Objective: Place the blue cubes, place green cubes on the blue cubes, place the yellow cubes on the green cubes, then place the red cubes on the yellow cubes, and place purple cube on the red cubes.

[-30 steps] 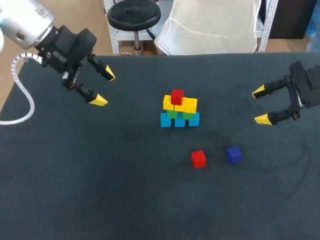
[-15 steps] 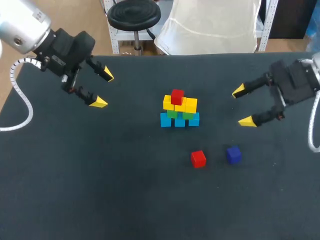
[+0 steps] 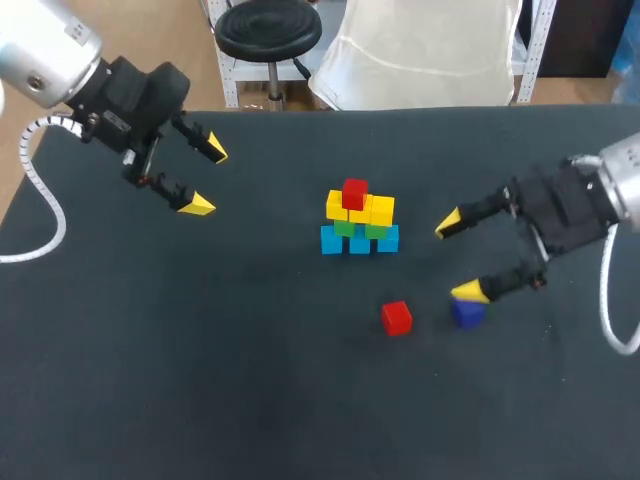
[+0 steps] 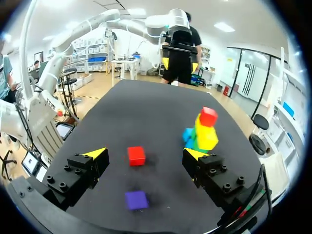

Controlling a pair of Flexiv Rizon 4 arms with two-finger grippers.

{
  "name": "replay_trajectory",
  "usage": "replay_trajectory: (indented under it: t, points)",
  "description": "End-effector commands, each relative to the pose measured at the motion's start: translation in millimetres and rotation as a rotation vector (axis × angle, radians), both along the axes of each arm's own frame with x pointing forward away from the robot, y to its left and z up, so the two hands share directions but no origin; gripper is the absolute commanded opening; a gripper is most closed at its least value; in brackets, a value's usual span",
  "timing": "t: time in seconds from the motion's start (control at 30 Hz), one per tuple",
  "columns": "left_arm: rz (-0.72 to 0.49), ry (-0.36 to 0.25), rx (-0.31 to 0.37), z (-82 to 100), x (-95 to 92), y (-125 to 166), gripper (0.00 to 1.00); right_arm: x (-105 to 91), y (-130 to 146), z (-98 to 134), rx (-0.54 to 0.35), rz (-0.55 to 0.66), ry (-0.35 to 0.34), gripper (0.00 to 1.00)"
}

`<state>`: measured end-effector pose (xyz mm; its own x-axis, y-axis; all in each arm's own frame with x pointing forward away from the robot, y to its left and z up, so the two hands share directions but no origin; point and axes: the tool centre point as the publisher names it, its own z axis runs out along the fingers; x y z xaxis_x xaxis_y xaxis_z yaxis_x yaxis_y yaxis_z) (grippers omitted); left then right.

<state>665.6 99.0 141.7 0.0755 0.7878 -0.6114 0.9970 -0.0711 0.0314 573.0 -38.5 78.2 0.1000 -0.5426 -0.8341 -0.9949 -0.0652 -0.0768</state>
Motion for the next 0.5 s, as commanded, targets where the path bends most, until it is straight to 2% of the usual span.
replay_trajectory:
  t: [0.03,0.27,0.5]
  points:
    - [0.0,-0.002,-0.001,-0.6,-0.4,0.3,1.0,-12.2,12.9,-14.1,-0.012,0.005,0.006,1.0]
    - [0.0,-0.002,-0.001,-0.6,-0.4,0.3,1.0,-39.7,21.1,-23.8,0.023,0.026,0.033,1.0]
    - [0.0,-0.002,-0.001,-0.6,-0.4,0.3,1.0,-41.8,20.8,-25.8,0.009,0.033,0.025,1.0]
